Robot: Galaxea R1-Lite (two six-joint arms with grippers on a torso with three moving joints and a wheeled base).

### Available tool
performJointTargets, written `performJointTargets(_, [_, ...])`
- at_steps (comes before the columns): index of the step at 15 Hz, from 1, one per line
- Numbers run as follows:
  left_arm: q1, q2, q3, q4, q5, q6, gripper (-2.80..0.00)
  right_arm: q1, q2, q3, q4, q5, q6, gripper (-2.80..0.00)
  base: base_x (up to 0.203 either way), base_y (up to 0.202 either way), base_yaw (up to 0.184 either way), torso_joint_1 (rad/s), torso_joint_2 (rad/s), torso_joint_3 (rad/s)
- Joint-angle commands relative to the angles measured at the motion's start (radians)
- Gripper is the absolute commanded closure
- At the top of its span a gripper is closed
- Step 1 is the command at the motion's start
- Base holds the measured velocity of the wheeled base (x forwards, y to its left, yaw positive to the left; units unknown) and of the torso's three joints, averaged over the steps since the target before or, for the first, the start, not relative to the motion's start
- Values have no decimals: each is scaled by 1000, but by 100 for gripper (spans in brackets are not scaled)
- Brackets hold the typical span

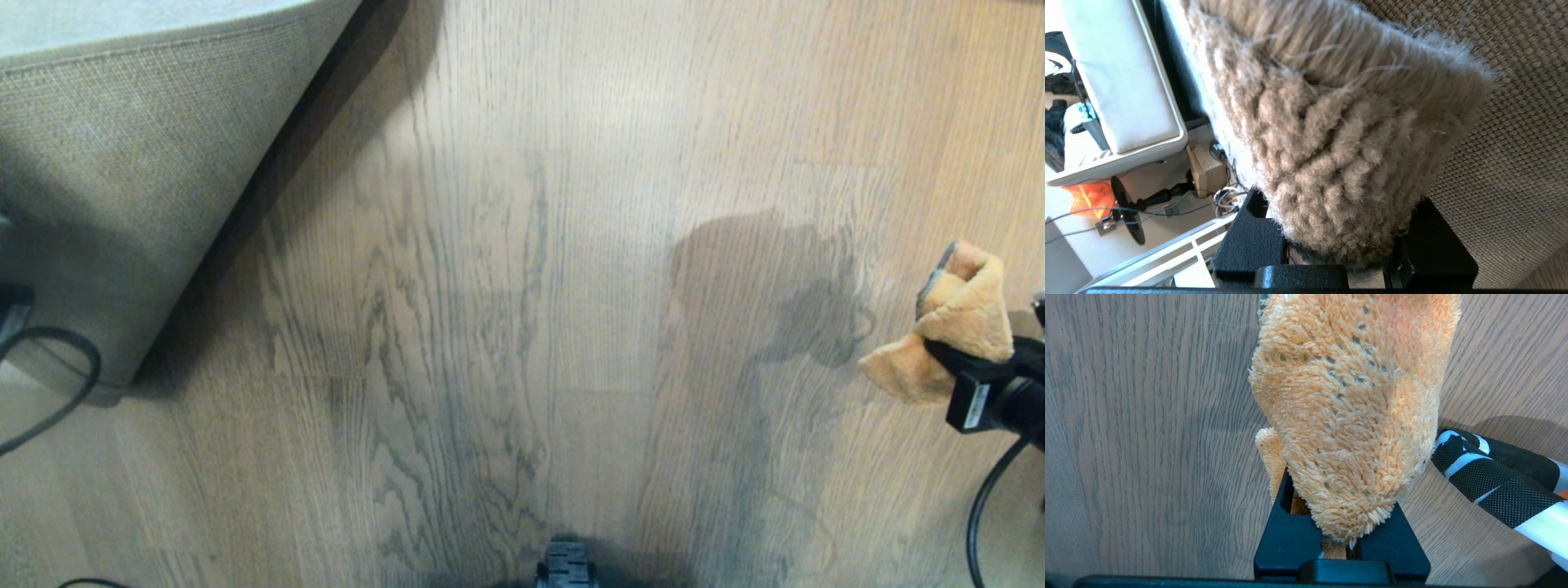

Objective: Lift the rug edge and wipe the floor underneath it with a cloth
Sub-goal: Wipe the floor under the carpet with a rag

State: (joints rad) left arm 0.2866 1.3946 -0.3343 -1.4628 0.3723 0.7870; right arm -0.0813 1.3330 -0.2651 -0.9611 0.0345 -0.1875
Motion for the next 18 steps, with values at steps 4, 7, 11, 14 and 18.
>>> performJointTargets(4, [-7, -2, 0, -11, 190, 8, 0, 0, -6, 14, -5, 1, -1, 0, 0, 0, 0, 0, 0, 0])
performJointTargets(7, [-9, -2, 9, -52, 197, 13, 0, 0, -8, 23, -7, 1, -1, 0, 0, 0, 0, 0, 0, 0])
performJointTargets(11, [-9, -2, 15, -80, 216, 43, 0, 1, -9, 23, -7, 2, -1, 0, 0, 0, 0, 0, 0, 0])
performJointTargets(14, [-9, -2, 14, -80, 255, 43, 0, 2, -12, 24, -7, 2, -1, 0, 0, 0, 0, 0, 0, 0])
performJointTargets(18, [-9, -2, 13, -97, 260, 58, 0, 2, -12, 25, -7, 2, -2, 0, 0, 0, 0, 0, 0, 0])
